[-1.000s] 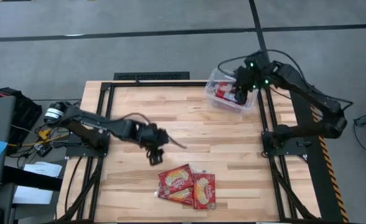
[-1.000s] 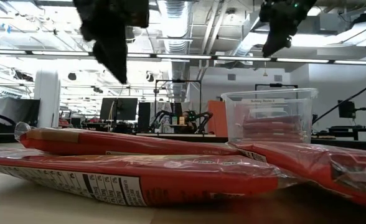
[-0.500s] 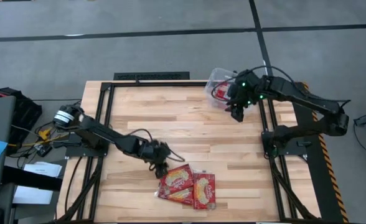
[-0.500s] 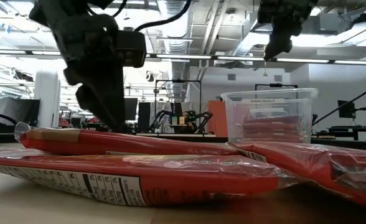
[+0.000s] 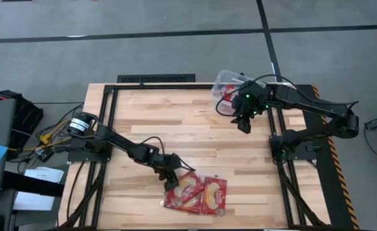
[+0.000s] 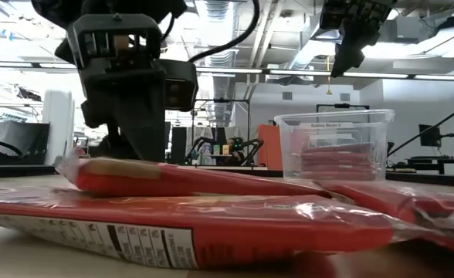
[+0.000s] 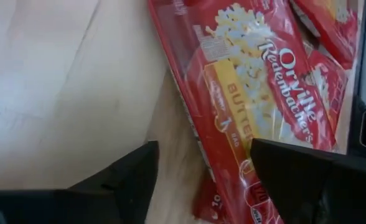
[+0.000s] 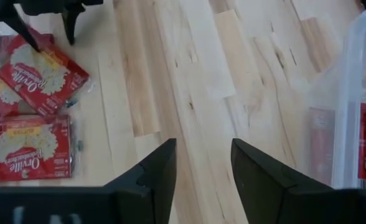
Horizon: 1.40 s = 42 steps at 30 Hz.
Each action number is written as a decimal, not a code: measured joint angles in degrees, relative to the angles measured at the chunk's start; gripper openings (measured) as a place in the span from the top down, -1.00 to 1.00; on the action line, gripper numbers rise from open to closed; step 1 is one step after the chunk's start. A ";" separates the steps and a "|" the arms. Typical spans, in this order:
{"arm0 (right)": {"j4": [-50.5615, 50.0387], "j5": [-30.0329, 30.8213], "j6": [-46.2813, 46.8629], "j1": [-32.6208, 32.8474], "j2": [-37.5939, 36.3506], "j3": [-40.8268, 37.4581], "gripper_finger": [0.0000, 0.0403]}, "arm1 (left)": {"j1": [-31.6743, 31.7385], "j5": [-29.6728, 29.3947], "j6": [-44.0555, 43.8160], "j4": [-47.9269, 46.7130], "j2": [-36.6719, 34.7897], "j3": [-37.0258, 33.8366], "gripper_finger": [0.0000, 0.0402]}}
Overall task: Sort popcorn bags into baskets
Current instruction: Put the red popcorn bag into the transparent bin
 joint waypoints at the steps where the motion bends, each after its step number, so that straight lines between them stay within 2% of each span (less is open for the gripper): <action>1: 0.01 0.01 0.08 0.13 0.00 0.00 0.15 | 0.31 0.79 0.07 0.04 0.04 -0.02 -0.19; 4: 0.02 0.73 0.26 0.23 0.00 0.00 0.16 | 0.99 1.62 1.27 -0.22 0.09 -0.04 0.08; 10: -0.02 0.83 1.01 0.23 0.00 0.00 0.19 | 1.99 6.19 3.68 1.54 1.39 -0.15 0.86; 11: 0.00 0.83 1.47 0.23 0.00 0.00 0.19 | 2.35 6.91 3.80 2.19 1.84 -0.03 0.93; 19: 0.98 0.39 3.71 2.93 0.00 0.04 0.17 | 6.51 8.40 1.68 0.74 -0.26 -0.15 1.00; 26: 7.04 0.67 16.92 6.77 0.00 0.02 0.18 | 12.21 4.32 4.85 -4.11 -6.35 -0.15 1.00; 30: 15.11 0.81 22.42 8.91 -0.06 -3.70 0.05 | 13.93 2.80 7.67 -4.83 -8.51 -0.15 1.00; 35: 26.83 0.69 22.95 11.44 0.93 -11.75 -0.23 | 14.04 0.06 10.49 -6.17 -9.86 -0.15 1.00; 38: 33.32 0.61 24.19 13.13 3.89 -15.31 -0.33 | 14.04 1.33 10.82 -6.91 -9.99 -0.15 1.00; 42: 41.36 0.74 17.10 17.43 10.46 -16.50 -0.34 | 13.00 3.48 11.12 -12.56 -9.99 -0.13 0.97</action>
